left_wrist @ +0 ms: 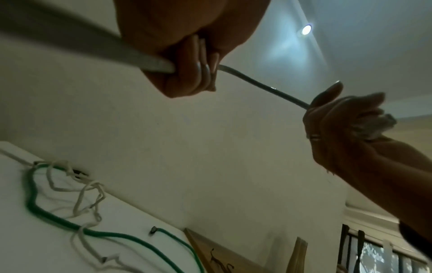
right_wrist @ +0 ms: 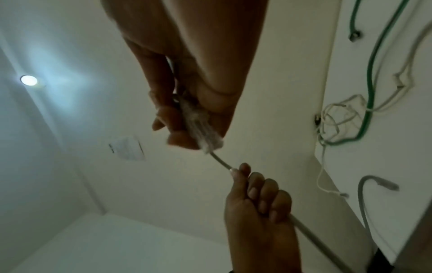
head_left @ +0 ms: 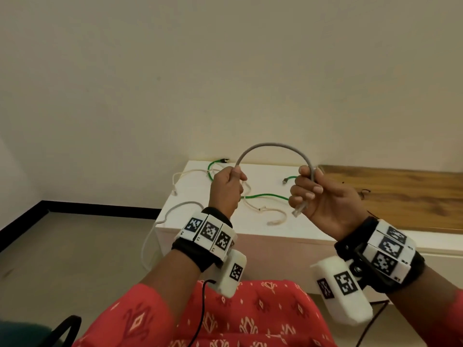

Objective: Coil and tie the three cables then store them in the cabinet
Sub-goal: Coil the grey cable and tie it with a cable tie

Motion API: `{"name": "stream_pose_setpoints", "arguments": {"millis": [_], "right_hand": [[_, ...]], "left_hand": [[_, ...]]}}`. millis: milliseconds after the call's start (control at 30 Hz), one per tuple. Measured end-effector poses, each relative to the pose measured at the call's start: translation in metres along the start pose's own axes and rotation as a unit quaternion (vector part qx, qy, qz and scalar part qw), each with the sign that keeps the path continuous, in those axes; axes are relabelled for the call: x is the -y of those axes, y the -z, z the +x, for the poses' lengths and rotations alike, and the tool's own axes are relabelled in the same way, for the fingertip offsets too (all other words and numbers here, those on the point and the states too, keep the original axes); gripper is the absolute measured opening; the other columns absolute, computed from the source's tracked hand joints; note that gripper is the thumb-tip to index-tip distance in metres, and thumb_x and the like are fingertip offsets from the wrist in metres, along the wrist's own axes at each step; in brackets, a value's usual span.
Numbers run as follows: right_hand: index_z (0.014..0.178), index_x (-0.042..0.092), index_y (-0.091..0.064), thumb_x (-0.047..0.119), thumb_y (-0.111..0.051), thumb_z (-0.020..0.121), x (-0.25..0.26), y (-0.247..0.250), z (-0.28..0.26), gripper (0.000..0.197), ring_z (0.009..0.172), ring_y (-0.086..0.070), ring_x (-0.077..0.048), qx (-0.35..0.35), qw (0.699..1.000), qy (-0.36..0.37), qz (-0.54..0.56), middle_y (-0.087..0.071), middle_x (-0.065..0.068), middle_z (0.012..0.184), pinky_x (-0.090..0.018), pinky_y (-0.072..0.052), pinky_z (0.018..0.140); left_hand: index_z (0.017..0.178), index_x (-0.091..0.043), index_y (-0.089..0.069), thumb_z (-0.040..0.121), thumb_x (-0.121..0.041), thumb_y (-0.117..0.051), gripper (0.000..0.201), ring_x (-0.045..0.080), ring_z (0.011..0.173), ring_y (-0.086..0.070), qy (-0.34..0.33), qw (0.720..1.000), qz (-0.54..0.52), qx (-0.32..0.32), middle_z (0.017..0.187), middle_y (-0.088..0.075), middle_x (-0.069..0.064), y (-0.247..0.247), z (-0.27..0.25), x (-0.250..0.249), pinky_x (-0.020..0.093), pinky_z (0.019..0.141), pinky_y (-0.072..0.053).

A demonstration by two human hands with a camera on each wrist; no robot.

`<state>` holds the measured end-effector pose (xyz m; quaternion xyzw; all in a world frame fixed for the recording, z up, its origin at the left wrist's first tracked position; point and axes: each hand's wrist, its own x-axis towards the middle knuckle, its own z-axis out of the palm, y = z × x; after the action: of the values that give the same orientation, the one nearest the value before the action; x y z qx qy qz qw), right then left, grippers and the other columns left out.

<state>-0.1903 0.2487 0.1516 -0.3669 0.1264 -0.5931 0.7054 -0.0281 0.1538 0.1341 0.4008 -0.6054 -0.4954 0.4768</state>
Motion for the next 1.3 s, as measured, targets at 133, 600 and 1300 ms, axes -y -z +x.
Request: {"name": "stream_pose_setpoints", "arguments": {"millis": [133,600,1300], "right_hand": [[0.064,0.017,-0.060,0.035,-0.036,0.089,-0.007,-0.010,-0.001,0.039,0.033,-0.027,-0.004,-0.137,0.987,0.047,-0.070,-0.032,0.007,0.035,-0.016,-0.035,0.037],[0.079,0.014,-0.050,0.018,-0.038,0.091,-0.009,0.018,0.007,0.018,0.052,-0.051,-0.008,-0.220,0.936,0.205,-0.183,-0.053,0.007,0.053,-0.019,-0.049,0.058],[0.060,0.027,-0.048,0.019,-0.042,0.095,-0.041,0.020,-0.002,0.036,0.052,-0.047,-0.001,-0.094,0.657,0.028,-0.747,-0.046,0.007,0.056,-0.014,-0.035,0.054]], "left_hand": [[0.089,-0.013,-0.043,0.097,-0.025,-0.036,0.016,0.010,0.044,-0.032,0.057,0.997,0.049,-0.002,0.060,-0.040,-0.001,-0.001,-0.002,0.002,0.013,0.031,-0.023],[0.113,-0.012,-0.058,0.096,-0.025,-0.039,0.028,0.031,0.091,-0.060,-0.164,0.845,0.434,0.266,0.102,-0.068,0.014,-0.015,-0.050,0.029,0.037,0.078,-0.047],[0.067,-0.020,-0.059,0.078,-0.042,-0.040,0.031,0.009,0.040,-0.053,-0.452,0.729,0.500,0.119,0.052,-0.059,-0.006,0.002,-0.056,0.015,0.017,0.035,-0.028]]}}
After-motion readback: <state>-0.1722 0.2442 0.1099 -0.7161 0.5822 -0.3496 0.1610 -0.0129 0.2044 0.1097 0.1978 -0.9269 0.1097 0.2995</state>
